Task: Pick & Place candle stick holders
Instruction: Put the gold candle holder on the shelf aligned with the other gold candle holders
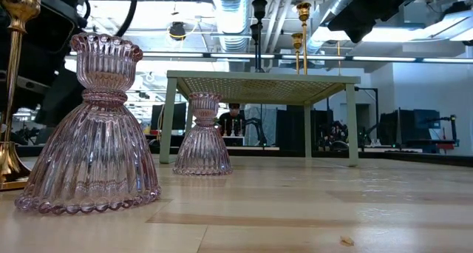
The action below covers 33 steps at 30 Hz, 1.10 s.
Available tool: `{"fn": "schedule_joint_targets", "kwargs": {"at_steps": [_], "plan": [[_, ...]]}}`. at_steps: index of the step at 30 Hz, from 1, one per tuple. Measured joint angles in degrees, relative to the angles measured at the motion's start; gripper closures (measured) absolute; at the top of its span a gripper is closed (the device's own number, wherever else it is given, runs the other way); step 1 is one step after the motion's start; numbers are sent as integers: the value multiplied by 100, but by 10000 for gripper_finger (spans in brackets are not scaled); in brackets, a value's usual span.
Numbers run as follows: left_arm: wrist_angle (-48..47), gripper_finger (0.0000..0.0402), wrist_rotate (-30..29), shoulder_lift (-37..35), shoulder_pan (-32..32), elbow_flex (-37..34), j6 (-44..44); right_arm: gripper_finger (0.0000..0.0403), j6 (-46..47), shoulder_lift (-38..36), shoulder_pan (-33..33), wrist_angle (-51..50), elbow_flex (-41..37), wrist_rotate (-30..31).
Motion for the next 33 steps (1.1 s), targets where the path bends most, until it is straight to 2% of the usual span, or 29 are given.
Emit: {"fn": "schedule_joint_targets", "kwargs": {"at_steps": [5,14,17,21,25,28,33], "plan": [[0,266,-147,154,0,19,-2,403,0,0,0,0,0,0],[86,382,-158,169,6,27,-28,403,0,0,0,2,0,0],[114,385,-300,162,-2,24,-58,403,0,0,2,2,0,0],[33,373,-1002,-32,9,15,-74,403,-2,0,0,-2,0,0],[-4,386,-1092,-382,5,14,-275,403,-2,0,2,-8,0,0],[-408,387,-1357,-778,7,15,-845,403,-5,0,2,-30,0,-5],[-1440,382,-2380,-1490,7,15,-1644,403,-212,0,1,-21,-1,-9]]}}
